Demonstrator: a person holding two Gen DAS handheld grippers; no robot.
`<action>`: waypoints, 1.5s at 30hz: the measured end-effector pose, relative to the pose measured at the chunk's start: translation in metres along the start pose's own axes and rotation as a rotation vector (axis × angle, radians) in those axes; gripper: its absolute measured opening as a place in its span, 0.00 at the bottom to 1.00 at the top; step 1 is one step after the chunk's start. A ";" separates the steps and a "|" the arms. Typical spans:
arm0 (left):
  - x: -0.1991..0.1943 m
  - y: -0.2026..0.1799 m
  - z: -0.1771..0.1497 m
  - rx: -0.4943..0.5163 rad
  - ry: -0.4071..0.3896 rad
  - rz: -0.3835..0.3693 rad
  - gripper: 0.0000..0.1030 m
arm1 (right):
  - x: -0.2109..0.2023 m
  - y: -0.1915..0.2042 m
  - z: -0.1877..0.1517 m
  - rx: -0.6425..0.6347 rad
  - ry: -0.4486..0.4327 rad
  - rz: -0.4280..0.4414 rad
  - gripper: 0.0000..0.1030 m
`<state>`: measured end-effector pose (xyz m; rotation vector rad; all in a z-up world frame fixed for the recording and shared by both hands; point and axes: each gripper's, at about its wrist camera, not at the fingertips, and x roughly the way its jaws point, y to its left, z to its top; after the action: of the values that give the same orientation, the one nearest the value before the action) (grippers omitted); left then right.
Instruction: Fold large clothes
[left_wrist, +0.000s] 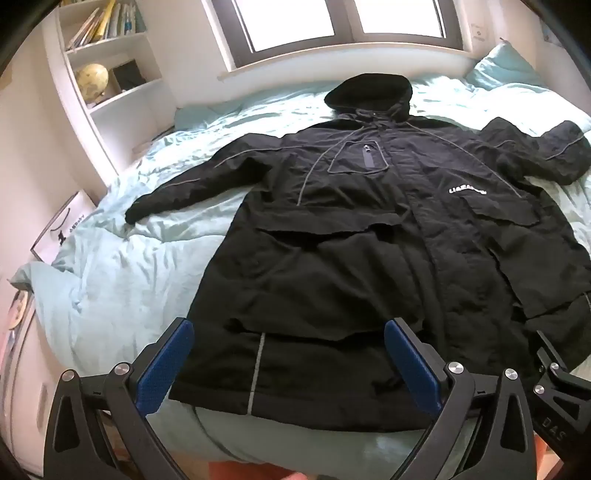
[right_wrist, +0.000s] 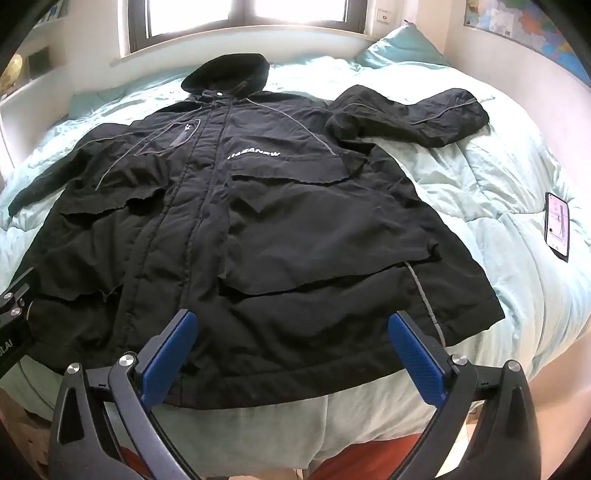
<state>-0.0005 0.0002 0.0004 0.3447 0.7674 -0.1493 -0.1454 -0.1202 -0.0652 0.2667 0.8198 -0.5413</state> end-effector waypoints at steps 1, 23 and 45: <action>0.000 0.000 0.000 0.000 -0.002 0.004 1.00 | 0.000 0.000 0.000 0.000 0.001 0.001 1.00; 0.102 -0.026 -0.001 -0.030 0.283 -0.196 1.00 | -0.017 -0.018 0.046 0.026 -0.084 -0.059 1.00; -0.023 0.024 0.056 -0.169 -0.080 -0.139 1.00 | -0.046 -0.023 0.068 0.032 -0.175 -0.051 1.00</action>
<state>0.0259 0.0025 0.0601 0.1243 0.7195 -0.2256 -0.1414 -0.1527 0.0137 0.2247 0.6504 -0.6171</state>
